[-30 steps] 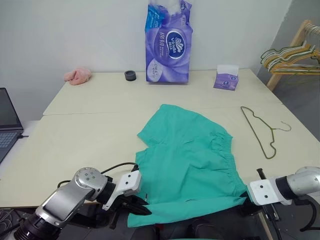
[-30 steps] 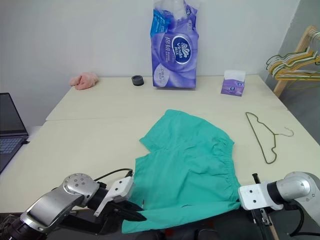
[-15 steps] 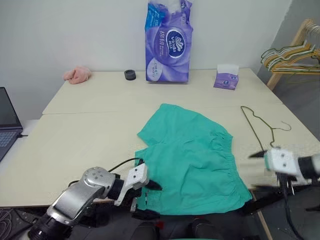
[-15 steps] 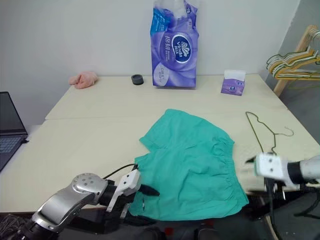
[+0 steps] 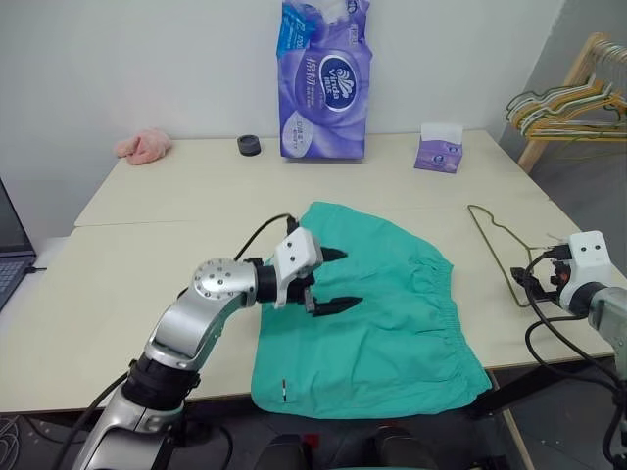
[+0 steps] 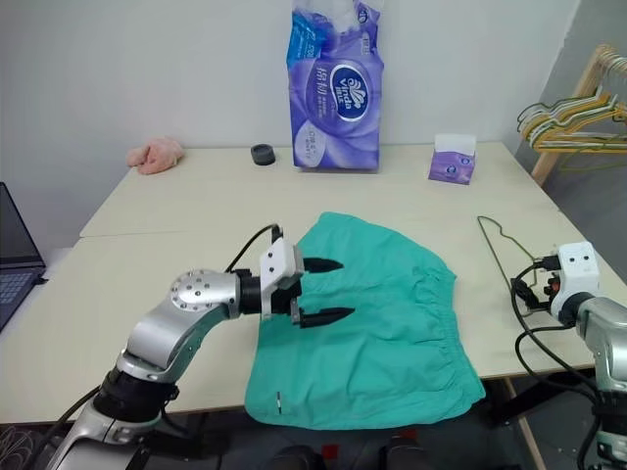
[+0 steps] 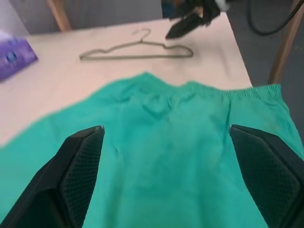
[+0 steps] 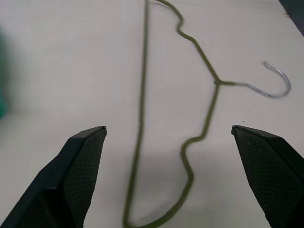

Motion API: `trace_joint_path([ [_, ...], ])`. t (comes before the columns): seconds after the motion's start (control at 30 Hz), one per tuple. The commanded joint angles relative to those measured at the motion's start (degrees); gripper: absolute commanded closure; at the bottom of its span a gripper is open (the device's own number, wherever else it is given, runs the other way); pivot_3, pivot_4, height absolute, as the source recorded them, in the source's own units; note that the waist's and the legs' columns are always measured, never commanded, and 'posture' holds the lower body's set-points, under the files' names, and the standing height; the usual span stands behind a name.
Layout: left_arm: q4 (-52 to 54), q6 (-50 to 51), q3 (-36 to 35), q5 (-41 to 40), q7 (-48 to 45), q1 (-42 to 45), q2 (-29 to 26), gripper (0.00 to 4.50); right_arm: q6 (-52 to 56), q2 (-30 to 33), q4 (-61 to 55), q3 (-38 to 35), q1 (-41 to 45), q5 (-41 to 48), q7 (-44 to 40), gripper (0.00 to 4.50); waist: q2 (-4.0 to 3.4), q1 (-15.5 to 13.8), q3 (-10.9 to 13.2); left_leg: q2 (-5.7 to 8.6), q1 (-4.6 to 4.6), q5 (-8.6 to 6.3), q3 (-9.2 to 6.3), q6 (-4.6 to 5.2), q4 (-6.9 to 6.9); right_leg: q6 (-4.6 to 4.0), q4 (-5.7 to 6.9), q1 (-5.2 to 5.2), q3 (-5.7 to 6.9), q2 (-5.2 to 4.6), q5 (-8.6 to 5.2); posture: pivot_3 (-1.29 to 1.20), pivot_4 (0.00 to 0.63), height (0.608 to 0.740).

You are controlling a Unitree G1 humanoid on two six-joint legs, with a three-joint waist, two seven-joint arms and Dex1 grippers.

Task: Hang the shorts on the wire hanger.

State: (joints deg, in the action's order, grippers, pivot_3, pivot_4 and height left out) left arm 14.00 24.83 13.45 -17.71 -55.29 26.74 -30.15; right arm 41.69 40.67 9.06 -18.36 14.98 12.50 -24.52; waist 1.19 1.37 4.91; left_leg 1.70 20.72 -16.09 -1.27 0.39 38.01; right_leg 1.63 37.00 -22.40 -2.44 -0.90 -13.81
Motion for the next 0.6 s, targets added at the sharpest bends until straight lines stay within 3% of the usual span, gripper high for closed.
trace_joint_path([
  [0.03,0.39,-2.04,0.29,0.46,-1.14,1.44,-0.03,0.05,-1.87,0.78,4.25,1.56,2.76,-1.69,0.24,0.00,-0.05,0.44,-0.02,0.00,0.00,-0.01,0.01,0.02,-0.01,0.02,0.00,0.00,-0.01,0.02,-0.01,-0.07,0.064,0.740],
  [0.2,0.41,-3.09,0.86,1.09,-2.38,1.80,-0.43,0.05,-4.98,1.42,16.88,4.73,8.56,-4.57,0.56,0.00,-0.07,1.48,-0.01,-0.02,-0.02,-0.03,0.06,0.05,-0.01,0.04,0.00,0.00,-0.08,0.08,-0.02,-0.07,0.067,0.740],
  [0.4,1.21,-2.87,0.84,1.37,-2.23,1.34,-0.15,0.05,2.87,1.48,21.40,5.61,10.70,-1.25,-6.29,0.00,-0.06,1.83,-0.01,-0.05,-0.02,-0.06,0.02,0.09,-0.01,0.04,-0.02,0.02,-0.07,0.09,-0.02,-0.07,0.069,0.740],
  [0.5,1.60,-2.70,0.83,1.32,-2.09,1.17,-0.05,0.00,2.30,2.03,22.40,7.61,10.13,-2.70,-7.82,0.63,-0.06,1.84,-0.01,-0.05,-0.03,-0.06,0.00,0.10,-0.01,0.05,-0.03,0.05,-0.05,0.09,-0.03,-0.06,0.070,0.740],
  [0.6,1.65,-2.74,0.93,1.39,-2.11,1.13,-0.05,0.00,3.64,1.22,22.68,7.84,9.58,-2.34,-8.33,1.57,0.01,1.83,-0.03,-0.06,-0.06,-0.06,-0.01,0.10,-0.01,0.11,-0.04,0.09,-0.04,0.09,-0.06,-0.06,0.073,0.740],
])
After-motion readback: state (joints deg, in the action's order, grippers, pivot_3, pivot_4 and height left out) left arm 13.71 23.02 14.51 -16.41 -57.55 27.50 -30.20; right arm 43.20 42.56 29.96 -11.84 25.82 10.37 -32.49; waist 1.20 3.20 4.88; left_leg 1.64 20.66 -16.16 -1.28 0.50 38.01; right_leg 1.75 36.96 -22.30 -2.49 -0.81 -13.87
